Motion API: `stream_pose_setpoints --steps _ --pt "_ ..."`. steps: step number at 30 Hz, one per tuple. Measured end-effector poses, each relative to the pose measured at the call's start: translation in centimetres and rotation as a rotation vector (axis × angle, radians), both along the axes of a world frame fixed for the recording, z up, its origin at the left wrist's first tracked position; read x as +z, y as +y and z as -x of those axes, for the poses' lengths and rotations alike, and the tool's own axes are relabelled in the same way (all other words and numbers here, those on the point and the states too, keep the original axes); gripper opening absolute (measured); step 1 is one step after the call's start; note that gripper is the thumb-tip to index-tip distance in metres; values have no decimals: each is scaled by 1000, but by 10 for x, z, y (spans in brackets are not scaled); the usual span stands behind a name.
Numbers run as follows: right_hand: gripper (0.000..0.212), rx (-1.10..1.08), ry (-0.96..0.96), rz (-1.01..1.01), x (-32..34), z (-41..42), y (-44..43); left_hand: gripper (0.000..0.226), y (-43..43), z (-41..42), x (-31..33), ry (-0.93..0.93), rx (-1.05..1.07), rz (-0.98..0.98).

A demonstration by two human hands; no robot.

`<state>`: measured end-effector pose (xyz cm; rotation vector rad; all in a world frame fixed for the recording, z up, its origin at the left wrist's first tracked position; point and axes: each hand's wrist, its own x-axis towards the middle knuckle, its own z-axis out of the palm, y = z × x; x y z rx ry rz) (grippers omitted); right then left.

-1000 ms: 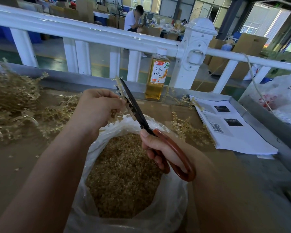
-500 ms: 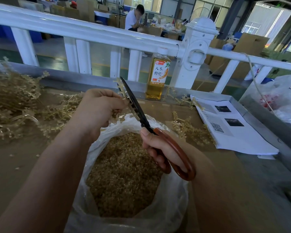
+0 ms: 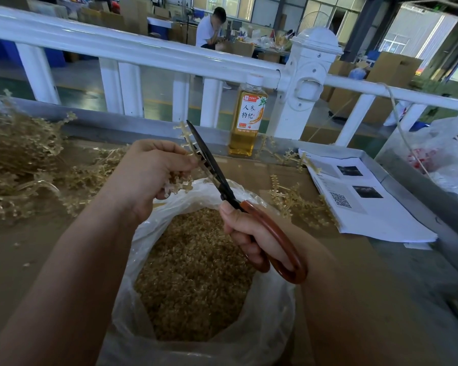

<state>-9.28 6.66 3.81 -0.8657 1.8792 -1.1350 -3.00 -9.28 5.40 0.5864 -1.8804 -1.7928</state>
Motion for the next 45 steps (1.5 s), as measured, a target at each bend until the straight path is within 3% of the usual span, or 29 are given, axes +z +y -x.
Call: stream_pose_setpoints --steps 4,8,15,25,38,45 --pt "33 -32 -9 12 10 -2 0 11 1 1 0 0 1 -12" --pt "37 2 -191 42 19 -3 -2 11 0 0 0 1 8 -6" --pt "28 -27 -17 11 12 -2 -3 13 0 0 -1 26 16 1" --pt "39 -8 199 -8 9 -2 -1 35 1 2 -1 47 -85 1" --pt "35 -30 170 -19 9 -4 -2 25 1 0 -1 16 -213 -27" --pt "31 -59 159 -22 5 -3 -3 34 2 -2 0 7 -206 -34"
